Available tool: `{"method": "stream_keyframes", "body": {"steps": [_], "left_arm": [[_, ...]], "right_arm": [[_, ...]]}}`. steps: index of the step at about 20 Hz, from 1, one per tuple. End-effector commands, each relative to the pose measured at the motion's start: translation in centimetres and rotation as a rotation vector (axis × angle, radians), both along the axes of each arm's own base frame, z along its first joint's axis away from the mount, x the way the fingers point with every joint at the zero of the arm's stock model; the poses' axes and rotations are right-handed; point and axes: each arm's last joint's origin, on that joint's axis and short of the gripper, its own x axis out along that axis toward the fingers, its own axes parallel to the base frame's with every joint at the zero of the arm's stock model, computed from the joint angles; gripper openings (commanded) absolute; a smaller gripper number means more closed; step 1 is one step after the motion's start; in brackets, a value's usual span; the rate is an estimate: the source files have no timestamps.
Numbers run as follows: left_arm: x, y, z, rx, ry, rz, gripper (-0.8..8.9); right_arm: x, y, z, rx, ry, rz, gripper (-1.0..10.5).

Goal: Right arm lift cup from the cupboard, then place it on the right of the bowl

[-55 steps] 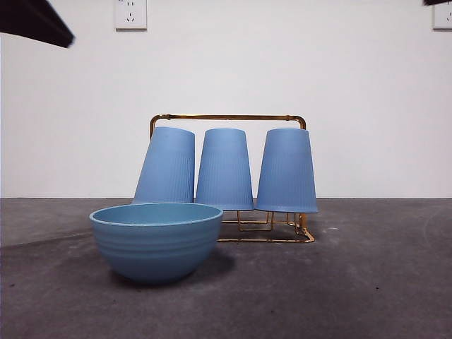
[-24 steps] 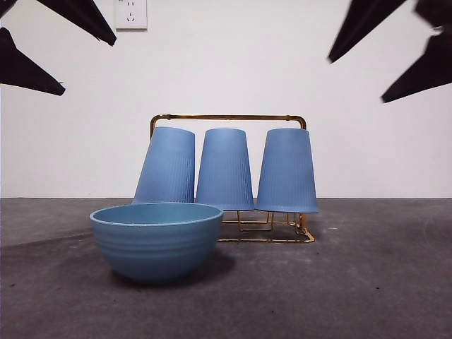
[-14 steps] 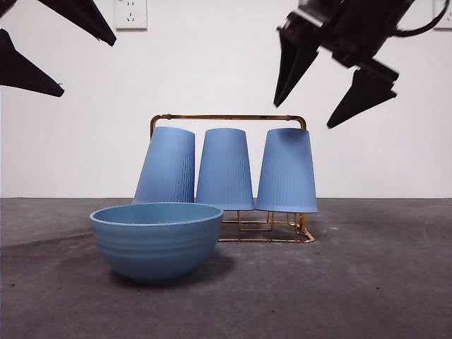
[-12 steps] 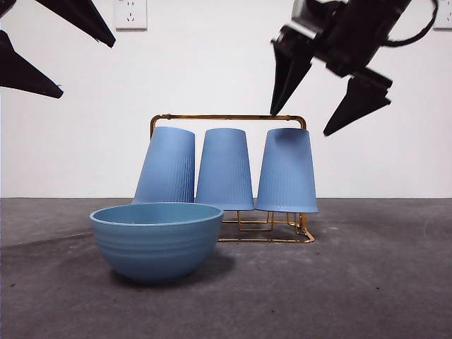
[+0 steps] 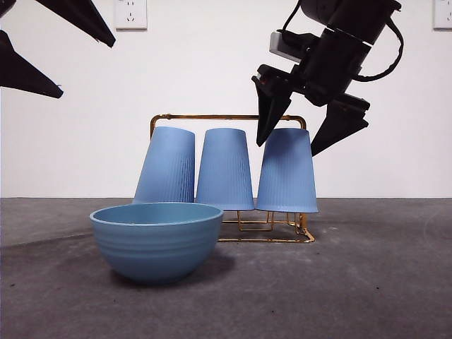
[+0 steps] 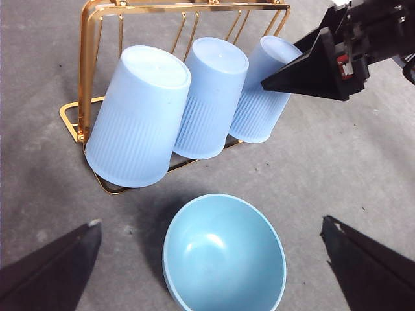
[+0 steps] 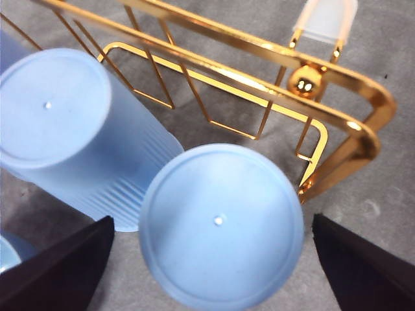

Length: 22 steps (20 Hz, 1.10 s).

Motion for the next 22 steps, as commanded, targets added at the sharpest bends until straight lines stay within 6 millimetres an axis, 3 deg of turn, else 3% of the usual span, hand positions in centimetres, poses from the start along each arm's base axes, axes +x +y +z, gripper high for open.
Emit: {"method": "stream_keyframes", "body": {"steps": [1,6,12,22], "left_arm": [[0.2,-0.2,0.4,-0.008,-0.012,-0.010,5.62],[0.2,-0.2,0.4,-0.008,-0.012,-0.010,5.62],[0.2,-0.2,0.4,-0.008,-0.012,-0.010,5.62],[0.2,-0.2,0.3,-0.005,0.001,-0.012,5.62]], "right_arm": [[0.5,0.5,0.0,-0.003,-0.015,0.009,4.2],[0.8,0.6,-0.4,-0.016,-0.015,-0.005,2.8],[0.5,0.4,0.3,-0.007,-0.021,-0.017,2.7],[-3.7,-1.6,7.5,0.077,-0.200,-0.024,2.7]]}}
